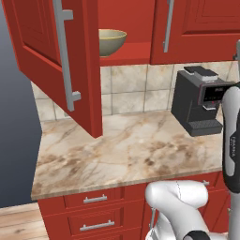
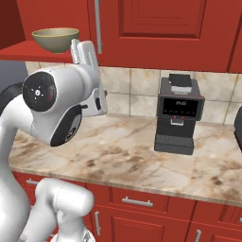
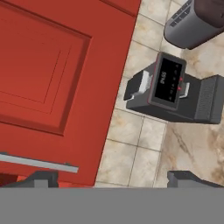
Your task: Open the cabinet. Pick the bowls from the counter and place them in the cabinet. Then close the cabinet.
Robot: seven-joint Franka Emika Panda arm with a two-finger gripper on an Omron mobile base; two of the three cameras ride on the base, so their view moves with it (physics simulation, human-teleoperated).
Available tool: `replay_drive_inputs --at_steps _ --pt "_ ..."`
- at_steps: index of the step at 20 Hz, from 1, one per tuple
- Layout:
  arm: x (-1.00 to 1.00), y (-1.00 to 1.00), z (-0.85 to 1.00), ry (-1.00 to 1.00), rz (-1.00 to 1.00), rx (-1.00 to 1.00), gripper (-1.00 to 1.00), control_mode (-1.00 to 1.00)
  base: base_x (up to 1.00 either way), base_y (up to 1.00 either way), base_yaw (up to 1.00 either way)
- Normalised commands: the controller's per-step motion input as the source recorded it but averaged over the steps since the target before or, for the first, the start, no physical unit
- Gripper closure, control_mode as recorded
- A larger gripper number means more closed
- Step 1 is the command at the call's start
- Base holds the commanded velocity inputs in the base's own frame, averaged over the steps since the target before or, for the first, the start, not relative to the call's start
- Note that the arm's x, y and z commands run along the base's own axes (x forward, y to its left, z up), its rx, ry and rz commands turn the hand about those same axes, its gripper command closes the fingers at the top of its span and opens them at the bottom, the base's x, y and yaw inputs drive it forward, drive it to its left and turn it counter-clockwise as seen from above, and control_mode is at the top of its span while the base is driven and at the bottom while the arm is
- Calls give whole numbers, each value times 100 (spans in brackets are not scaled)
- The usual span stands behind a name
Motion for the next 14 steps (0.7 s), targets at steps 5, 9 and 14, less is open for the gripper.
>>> replay_drive_inputs --at_steps 5,9,14 --pt "-36 0 -35 0 0 0 -100 -100 0 0 0" --pt "-48 0 -28 -2 0 0 -100 -100 0 0 0" --pt "-41 8 -31 -3 0 0 -100 -100 0 0 0"
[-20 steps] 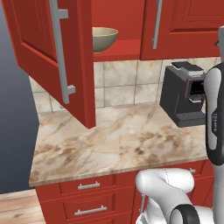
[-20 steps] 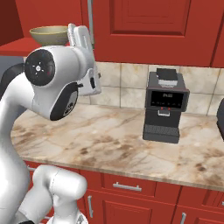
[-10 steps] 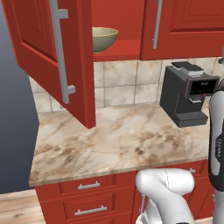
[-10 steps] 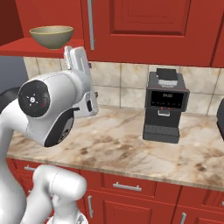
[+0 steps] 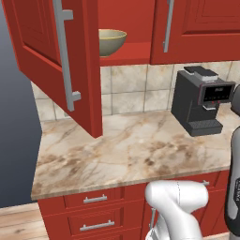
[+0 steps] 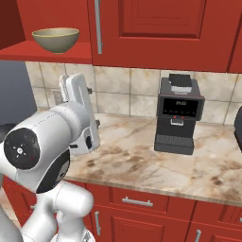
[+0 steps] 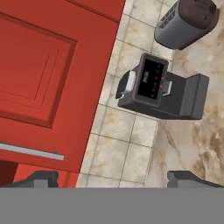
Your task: Open the cabinet. Pick the bowls from the counter and place them in the cabinet. Then close the cabinet.
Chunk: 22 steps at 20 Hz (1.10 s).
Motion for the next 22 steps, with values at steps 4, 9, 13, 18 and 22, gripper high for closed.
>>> replay_drive_inputs --at_steps 4,9,13,18,22 --pt "-47 36 -23 -5 0 0 -100 -100 0 0 0" --pt "-27 71 -51 -16 0 0 -100 -100 0 0 0" --pt "-34 63 -11 -28 0 0 -100 -100 0 0 0" --pt "-51 54 0 -17 0 0 -100 -100 0 0 0" --pt "-37 69 -10 -12 0 1 -100 -100 0 0 0"
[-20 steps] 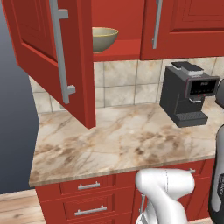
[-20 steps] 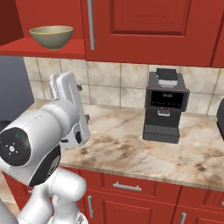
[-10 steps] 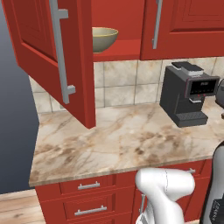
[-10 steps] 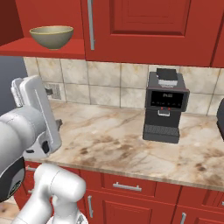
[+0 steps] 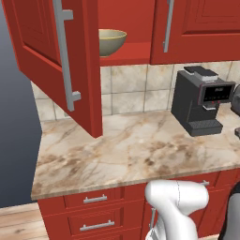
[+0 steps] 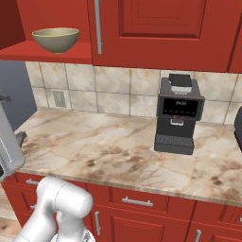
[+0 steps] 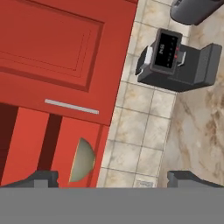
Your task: Open the cabinet. Pick the bowls from the counter and place them in the cabinet. Then close the cabinet.
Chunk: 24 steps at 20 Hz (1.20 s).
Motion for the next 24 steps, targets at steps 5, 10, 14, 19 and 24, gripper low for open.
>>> replay_drive_inputs --at_steps 5,10,14,19,24 --pt "-37 76 -1 -7 0 1 -100 -100 0 0 0" --pt "-27 83 0 -9 0 0 -100 -100 0 0 0" --pt "-37 86 1 -3 -1 0 -100 -100 0 0 0" --pt "-23 84 2 -1 -2 0 -100 -100 0 0 0" --pt "0 71 4 -2 0 0 -100 -100 0 0 0"
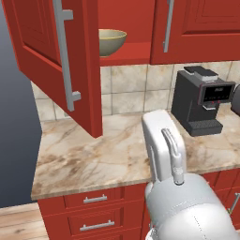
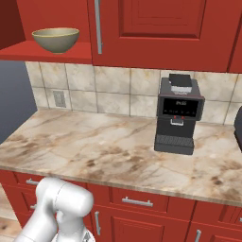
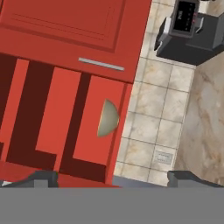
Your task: Open the cabinet. Pick the bowls from the counter and place them in the cabinet. Then close the cabinet.
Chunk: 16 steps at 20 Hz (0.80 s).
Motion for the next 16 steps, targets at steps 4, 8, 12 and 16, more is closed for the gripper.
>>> replay_drive_inputs --at_steps 4,8,12,16 --pt "0 58 14 0 0 0 -100 -100 0 0 0" --pt "1 69 17 0 0 0 -100 -100 0 0 0" --pt "0 48 15 -3 0 0 -100 -100 0 0 0" --pt "4 70 2 -2 0 0 -100 -100 0 0 0"
